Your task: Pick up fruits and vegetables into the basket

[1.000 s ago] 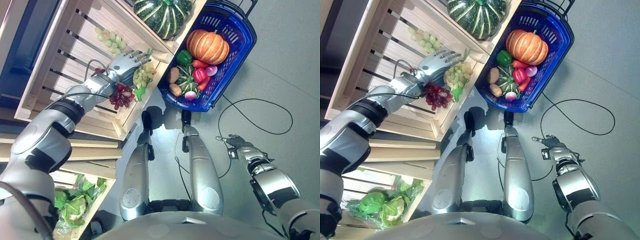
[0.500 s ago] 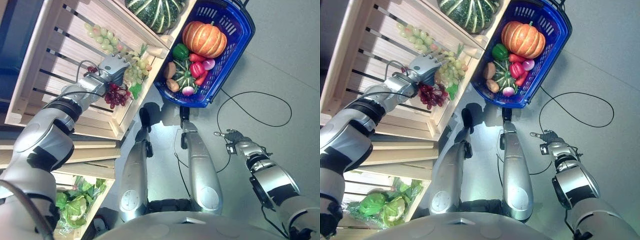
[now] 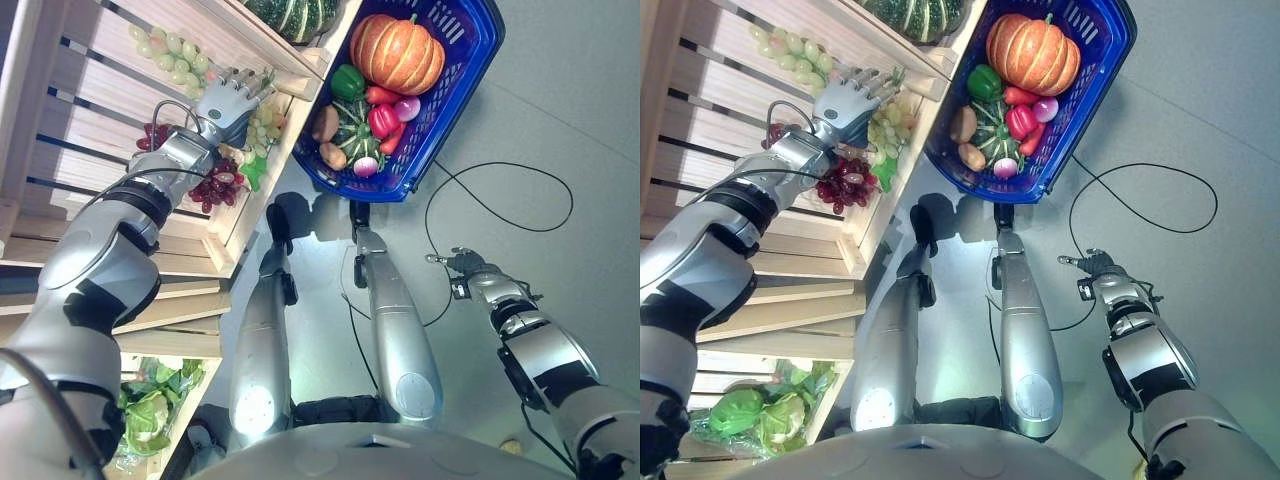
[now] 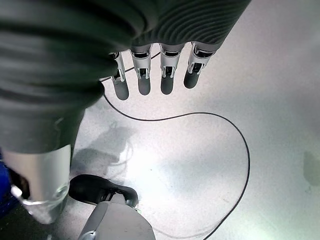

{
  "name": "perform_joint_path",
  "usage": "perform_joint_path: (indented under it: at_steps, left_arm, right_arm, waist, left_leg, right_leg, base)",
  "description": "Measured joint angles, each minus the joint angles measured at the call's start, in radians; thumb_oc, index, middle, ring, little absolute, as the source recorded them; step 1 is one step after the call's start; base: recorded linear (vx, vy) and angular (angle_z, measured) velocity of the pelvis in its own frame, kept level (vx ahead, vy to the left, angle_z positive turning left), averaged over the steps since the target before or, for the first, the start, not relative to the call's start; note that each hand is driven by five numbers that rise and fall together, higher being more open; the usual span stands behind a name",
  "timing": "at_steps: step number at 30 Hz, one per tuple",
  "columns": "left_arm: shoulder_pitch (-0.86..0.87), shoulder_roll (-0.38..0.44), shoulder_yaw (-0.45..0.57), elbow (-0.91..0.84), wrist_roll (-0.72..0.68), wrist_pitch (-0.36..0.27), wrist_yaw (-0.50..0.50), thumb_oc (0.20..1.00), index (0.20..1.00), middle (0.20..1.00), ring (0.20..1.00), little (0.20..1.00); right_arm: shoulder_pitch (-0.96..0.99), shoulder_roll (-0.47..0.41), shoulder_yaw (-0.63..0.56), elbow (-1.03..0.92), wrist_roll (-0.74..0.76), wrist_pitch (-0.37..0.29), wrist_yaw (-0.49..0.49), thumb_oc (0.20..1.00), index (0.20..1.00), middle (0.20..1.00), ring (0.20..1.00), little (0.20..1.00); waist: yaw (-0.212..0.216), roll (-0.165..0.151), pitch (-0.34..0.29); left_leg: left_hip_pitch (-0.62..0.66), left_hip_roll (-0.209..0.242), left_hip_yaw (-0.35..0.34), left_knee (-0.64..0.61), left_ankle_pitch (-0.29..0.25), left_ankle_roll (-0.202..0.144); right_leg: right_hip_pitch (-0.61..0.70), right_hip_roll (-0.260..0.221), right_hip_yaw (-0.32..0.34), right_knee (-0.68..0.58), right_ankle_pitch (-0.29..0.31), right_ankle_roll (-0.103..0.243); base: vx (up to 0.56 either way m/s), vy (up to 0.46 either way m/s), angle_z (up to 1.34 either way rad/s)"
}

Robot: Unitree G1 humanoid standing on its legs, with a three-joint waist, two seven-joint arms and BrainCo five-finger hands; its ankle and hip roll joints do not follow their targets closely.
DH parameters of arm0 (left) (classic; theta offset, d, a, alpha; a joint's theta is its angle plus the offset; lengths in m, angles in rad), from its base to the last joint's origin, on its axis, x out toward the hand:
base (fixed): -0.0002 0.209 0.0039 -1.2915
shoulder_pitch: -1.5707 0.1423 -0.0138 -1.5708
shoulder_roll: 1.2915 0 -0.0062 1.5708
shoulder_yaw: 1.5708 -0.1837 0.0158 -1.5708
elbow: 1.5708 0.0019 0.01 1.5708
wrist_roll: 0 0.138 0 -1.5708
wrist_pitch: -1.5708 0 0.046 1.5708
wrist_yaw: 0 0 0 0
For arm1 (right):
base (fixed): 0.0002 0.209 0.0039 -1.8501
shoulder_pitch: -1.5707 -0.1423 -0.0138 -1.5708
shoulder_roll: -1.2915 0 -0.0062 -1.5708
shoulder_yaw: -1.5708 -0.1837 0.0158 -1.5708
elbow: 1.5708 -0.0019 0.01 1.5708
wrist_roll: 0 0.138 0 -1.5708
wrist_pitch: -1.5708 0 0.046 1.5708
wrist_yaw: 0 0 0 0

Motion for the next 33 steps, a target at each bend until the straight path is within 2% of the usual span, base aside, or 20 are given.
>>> perform_joint_path:
  at_steps: [9,16,23,33]
  left_arm:
    - [-0.005,-0.024,-0.003,0.034,0.036,0.003,-0.013,1.000,1.000,1.000,1.000,1.000]
    - [-0.006,-0.027,-0.010,0.050,0.042,0.036,-0.061,1.000,1.000,1.000,1.000,1.000]
    - [-0.006,-0.027,-0.010,0.070,0.074,0.069,-0.078,1.000,1.000,1.000,1.000,1.000]
    - [-0.011,-0.030,-0.010,0.077,0.123,0.107,-0.054,1.000,1.000,1.000,1.000,1.000]
  right_arm:
    - [-0.003,0.001,0.002,-0.018,0.001,0.000,-0.001,1.000,1.000,1.000,1.000,1.000]
    - [-0.027,0.005,0.002,-0.018,0.003,0.000,-0.002,1.000,1.000,1.000,1.000,1.000]
    - [-0.034,0.006,0.002,-0.018,0.005,0.000,-0.002,1.000,1.000,1.000,1.000,1.000]
    - [-0.043,0.006,0.013,-0.033,0.040,0.000,-0.020,1.000,1.000,1.000,1.000,1.000]
  waist:
    - [-0.005,-0.013,-0.003]
    - [-0.013,-0.031,-0.001]
    - [-0.012,-0.032,-0.002]
    - [-0.013,-0.033,-0.002]
  left_leg:
    - [-0.015,0.000,0.000,0.008,-0.006,0.001]
    - [-0.046,0.001,-0.001,0.023,-0.008,0.001]
    - [-0.063,0.001,-0.002,0.024,-0.008,0.002]
    - [-0.098,0.003,-0.008,0.041,-0.013,0.000]
  right_leg:
    - [-0.012,-0.001,0.000,0.002,0.000,0.000]
    - [-0.038,0.000,-0.001,0.005,0.000,0.000]
    - [-0.054,0.000,-0.001,0.006,0.000,0.000]
    - [-0.082,0.001,-0.003,0.013,0.000,0.000]
  base:
    - [0.00,0.000,0.00]
    - [0.00,0.000,0.00]
    - [0.00,0.000,0.00]
    - [0.00,0.000,0.00]
